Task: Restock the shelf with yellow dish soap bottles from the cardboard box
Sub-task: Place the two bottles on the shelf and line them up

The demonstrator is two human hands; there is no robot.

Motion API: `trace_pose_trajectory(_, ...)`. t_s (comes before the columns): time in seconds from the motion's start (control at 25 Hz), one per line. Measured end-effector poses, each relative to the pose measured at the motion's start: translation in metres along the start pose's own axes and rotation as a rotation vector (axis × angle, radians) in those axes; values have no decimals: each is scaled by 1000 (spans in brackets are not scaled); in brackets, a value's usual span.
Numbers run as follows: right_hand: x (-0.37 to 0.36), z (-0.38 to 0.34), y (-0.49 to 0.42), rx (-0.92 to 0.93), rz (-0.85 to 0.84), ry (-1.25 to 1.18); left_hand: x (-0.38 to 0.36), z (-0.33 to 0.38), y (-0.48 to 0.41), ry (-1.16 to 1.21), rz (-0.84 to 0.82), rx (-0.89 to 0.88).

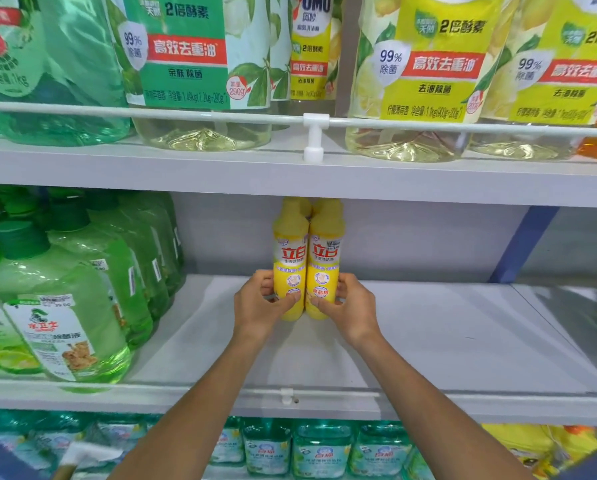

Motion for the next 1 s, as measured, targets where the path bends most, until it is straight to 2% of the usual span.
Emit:
trace_pose_trajectory(0.28,-4,6,-18,-11,-6,-21,-11,-16,-15,27,33,5)
trace_pose_trajectory(0.76,-7,4,-25,-17,-98,8,-16,-18,-21,3,-18,-2)
trace_pose_trajectory(1.0,-4,-5,-21,-19,-94,135,-15,-14,-19,-37,-51,40)
Point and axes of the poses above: each hand's wrist, its own y-axis away from the middle knuckle, its own x-axis out of the back of the hand, z = x × y, the point moved 10 cm from there along -y, towards the middle knuckle, and after that the axes turned 13 degrees about -x, right-handed, at the moved point
